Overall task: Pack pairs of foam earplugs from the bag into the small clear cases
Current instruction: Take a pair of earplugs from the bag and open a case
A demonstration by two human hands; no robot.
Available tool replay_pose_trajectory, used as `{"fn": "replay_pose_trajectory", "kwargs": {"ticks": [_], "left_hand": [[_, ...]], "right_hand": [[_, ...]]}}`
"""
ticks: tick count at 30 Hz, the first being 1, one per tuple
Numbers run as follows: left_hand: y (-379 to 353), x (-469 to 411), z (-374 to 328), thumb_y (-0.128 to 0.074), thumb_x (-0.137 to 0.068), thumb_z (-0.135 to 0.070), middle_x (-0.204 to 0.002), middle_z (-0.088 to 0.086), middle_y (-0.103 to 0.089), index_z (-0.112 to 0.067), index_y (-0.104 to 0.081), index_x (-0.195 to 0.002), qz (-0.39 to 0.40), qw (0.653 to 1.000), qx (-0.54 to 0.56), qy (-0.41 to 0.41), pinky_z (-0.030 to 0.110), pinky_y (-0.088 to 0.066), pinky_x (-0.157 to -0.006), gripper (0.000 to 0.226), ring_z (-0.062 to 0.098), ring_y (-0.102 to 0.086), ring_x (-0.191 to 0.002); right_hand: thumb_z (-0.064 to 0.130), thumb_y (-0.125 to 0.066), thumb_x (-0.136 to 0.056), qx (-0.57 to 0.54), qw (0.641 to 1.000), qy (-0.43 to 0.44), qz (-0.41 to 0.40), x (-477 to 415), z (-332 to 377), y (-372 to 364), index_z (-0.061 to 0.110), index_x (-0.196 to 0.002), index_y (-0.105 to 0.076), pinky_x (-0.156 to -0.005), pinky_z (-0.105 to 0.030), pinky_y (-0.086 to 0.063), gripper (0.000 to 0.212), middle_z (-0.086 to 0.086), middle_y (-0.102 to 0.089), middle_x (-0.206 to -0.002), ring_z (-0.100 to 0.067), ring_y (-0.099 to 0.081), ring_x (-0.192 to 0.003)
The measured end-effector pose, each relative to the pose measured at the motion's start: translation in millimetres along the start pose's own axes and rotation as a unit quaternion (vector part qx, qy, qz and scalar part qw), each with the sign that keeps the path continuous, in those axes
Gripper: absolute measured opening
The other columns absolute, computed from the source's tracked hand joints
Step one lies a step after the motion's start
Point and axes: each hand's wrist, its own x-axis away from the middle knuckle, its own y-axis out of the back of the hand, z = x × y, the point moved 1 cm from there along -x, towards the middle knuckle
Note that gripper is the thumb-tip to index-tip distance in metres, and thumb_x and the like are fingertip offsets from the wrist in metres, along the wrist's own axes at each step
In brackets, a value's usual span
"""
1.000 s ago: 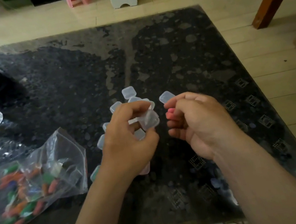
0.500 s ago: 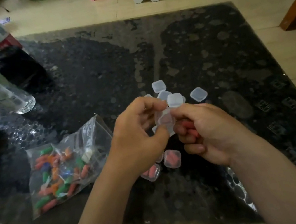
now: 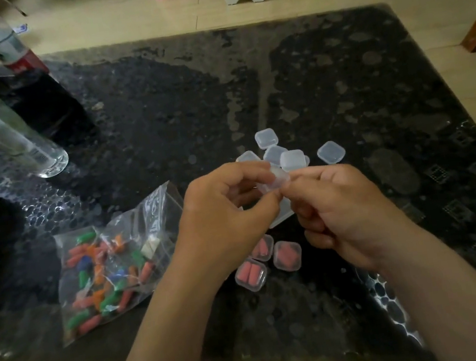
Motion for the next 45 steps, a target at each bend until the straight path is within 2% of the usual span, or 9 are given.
{"fn": "replay_pose_trajectory", "kwargs": {"ticks": [8, 12, 16, 23, 31, 33, 37, 41, 45], "left_hand": [[-5, 3, 0, -0.08, -0.081, 0.005, -0.099, -0.012, -0.079, -0.023, -0.079, -0.093, 0.011, 0.999, -0.005, -0.034, 0.019, -0.059, -0.085, 0.03, 0.002, -0.074, -0.098], [-4, -1, -1, -0.073, -0.089, -0.001, -0.084, -0.002, -0.08, -0.018, -0.078, -0.09, -0.07, 0.997, 0.013, -0.031, 0.027, -0.063, -0.069, 0.018, 0.012, -0.078, -0.076], [-1, -5, -3, -0.062, -0.096, 0.003, -0.082, 0.01, -0.079, -0.004, -0.074, -0.098, -0.085, 0.986, 0.121, 0.083, 0.028, -0.063, -0.064, 0.014, 0.022, -0.078, -0.076], [2, -8, 7, -0.062, -0.098, -0.001, -0.084, 0.009, -0.078, -0.011, -0.069, -0.1, -0.106, 0.967, 0.146, 0.183, 0.041, -0.066, -0.071, 0.012, 0.026, -0.078, -0.08], [0, -9, 10, -0.065, -0.094, 0.001, -0.086, 0.011, -0.078, -0.007, -0.073, -0.096, -0.095, 0.971, 0.111, 0.188, 0.047, -0.065, -0.075, 0.011, 0.03, -0.077, -0.083], [-2, -9, 9, -0.065, -0.094, 0.001, -0.085, 0.011, -0.078, -0.007, -0.073, -0.096, -0.095, 0.971, 0.112, 0.19, 0.045, -0.065, -0.074, 0.011, 0.03, -0.077, -0.082], [-4, -8, 7, -0.064, -0.096, -0.002, -0.084, 0.01, -0.078, -0.008, -0.072, -0.097, -0.085, 0.971, 0.123, 0.186, 0.039, -0.066, -0.071, 0.01, 0.027, -0.077, -0.08], [-7, -7, 5, -0.064, -0.098, -0.005, -0.086, 0.01, -0.078, -0.008, -0.073, -0.099, -0.071, 0.971, 0.136, 0.183, 0.035, -0.064, -0.068, 0.009, 0.028, -0.077, -0.08], [-10, -6, 2, -0.064, -0.098, -0.006, -0.09, 0.015, -0.077, -0.005, -0.072, -0.103, -0.061, 0.965, 0.167, 0.191, 0.038, -0.064, -0.07, 0.009, 0.029, -0.077, -0.081]], "right_hand": [[0.013, -0.064, -0.094, 0.076, 0.995, 0.051, -0.043, -1, -5, 3, 0.003, -0.089, -0.075, -0.041, -0.024, -0.023, 0.016, 0.005, -0.043, -0.05, -0.008, -0.033, -0.044], [0.009, -0.06, -0.091, 0.138, 0.985, 0.063, -0.08, -2, -8, 5, 0.014, -0.078, -0.075, -0.043, -0.017, -0.03, 0.021, 0.014, -0.048, -0.042, -0.001, -0.04, -0.039], [0.006, -0.058, -0.091, 0.142, 0.987, 0.046, -0.066, -2, -6, 3, 0.02, -0.086, -0.075, -0.038, -0.013, -0.03, 0.023, 0.014, -0.048, -0.041, -0.001, -0.038, -0.037], [-0.006, -0.037, -0.092, 0.02, 0.993, -0.002, -0.114, -6, 3, 8, 0.016, -0.093, -0.054, -0.037, -0.018, -0.023, 0.028, -0.008, -0.05, -0.073, -0.01, -0.035, -0.044], [0.011, -0.054, -0.103, 0.103, 0.99, 0.069, -0.072, -7, -3, 11, 0.019, -0.093, -0.058, -0.036, -0.017, -0.032, 0.014, -0.004, -0.077, -0.092, -0.002, -0.044, -0.036], [0.014, -0.059, -0.101, 0.126, 0.984, 0.101, -0.073, -9, -5, 12, 0.019, -0.087, -0.064, -0.042, -0.008, -0.035, 0.016, -0.003, -0.077, -0.091, 0.003, -0.053, -0.042], [0.02, -0.07, -0.095, 0.146, 0.971, 0.165, -0.091, -6, -3, 15, 0.021, -0.08, -0.071, -0.044, -0.008, -0.038, 0.015, 0.009, -0.069, -0.067, 0.004, -0.055, -0.045], [0.02, -0.075, -0.089, 0.181, 0.958, 0.202, -0.091, -3, 1, 12, 0.026, -0.089, -0.075, -0.067, -0.019, -0.058, 0.006, 0.011, -0.075, -0.08, -0.003, -0.071, -0.074], [0.025, -0.081, -0.085, 0.234, 0.941, 0.217, -0.114, -3, -2, 11, 0.029, -0.088, -0.069, -0.075, -0.03, -0.06, 0.012, 0.021, -0.069, -0.089, -0.004, -0.069, -0.084]]}}
